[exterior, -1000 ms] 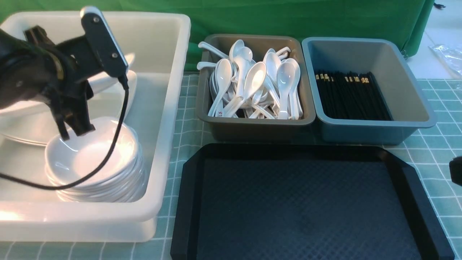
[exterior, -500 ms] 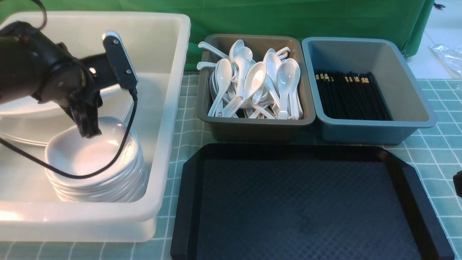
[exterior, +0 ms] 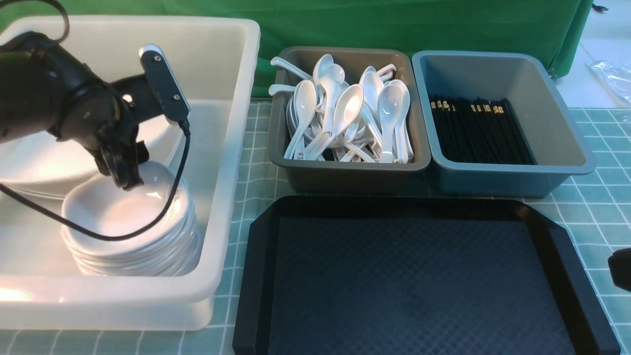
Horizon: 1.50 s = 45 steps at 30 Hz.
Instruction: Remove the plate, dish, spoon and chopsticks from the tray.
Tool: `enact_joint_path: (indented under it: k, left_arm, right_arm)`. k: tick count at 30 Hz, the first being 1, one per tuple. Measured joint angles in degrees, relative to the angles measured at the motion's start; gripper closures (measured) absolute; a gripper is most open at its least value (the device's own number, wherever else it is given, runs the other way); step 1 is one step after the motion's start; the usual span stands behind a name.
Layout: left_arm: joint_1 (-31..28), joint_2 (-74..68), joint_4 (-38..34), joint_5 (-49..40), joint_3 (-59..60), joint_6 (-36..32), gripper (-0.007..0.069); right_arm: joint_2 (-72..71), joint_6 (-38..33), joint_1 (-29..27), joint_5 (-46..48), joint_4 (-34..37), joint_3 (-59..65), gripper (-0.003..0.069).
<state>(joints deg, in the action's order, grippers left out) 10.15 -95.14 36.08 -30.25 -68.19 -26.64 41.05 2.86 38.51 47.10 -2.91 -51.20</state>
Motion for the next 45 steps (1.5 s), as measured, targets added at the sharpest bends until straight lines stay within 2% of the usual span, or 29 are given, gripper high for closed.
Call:
enact_joint_path:
  k: [5, 8, 9, 11, 15, 16, 19, 27, 33, 40, 45]
  left_arm:
    - [0.0, 4.5, -7.0, -0.9, -0.1, 0.0, 0.0032]
    - [0.2, 8.8, -14.6, -3.3, -0.1, 0.2, 0.0031]
    - [0.6, 11.0, -18.7, -4.8, -0.1, 1.3, 0.0055]
    - [1.9, 16.4, -25.4, -7.4, -0.1, 3.3, 0.0157]
    - [6.8, 30.9, -40.4, -7.5, 3.9, 2.0, 0.051]
    - [7.7, 35.0, -43.4, -6.7, 6.1, 0.7, 0.0562]
    - [9.6, 46.1, -52.4, -1.5, 16.2, -2.9, 0.061]
    - [9.9, 64.9, -70.8, 16.7, 38.1, -13.2, 0.0618]
    - [9.9, 72.1, -71.6, 22.8, 45.9, -16.5, 0.0615]
    - [9.9, 74.1, -63.7, 23.4, 51.4, -16.7, 0.0615]
    - [9.9, 74.1, -60.7, 23.4, 54.6, -16.8, 0.0613]
  right_arm:
    - [0.0, -0.3, 0.0, 0.0, 0.1, 0.0, 0.0639]
    - [0.0, -0.4, 0.0, 0.0, 0.1, 0.0, 0.0639]
    - [0.0, -0.4, 0.0, 0.0, 0.1, 0.0, 0.0639]
    - [0.0, -0.4, 0.0, 0.1, 0.1, 0.0, 0.0639]
    - [0.0, -0.4, 0.0, 0.9, 0.2, 0.0, 0.0639]
    - [0.0, -0.4, 0.0, 1.0, 0.2, 0.0, 0.0639]
    - [0.0, 0.3, 0.0, 1.1, 0.2, 0.0, 0.0639]
    - [0.0, 1.8, 0.0, 0.8, 0.1, 0.0, 0.0638]
    - [0.0, 2.2, 0.0, 0.8, 0.0, 0.0, 0.0629]
    - [0.0, 2.3, 0.0, 0.8, 0.0, 0.0, 0.062]
    - [-0.3, 2.3, -0.3, 0.4, 0.0, 0.1, 0.0603]
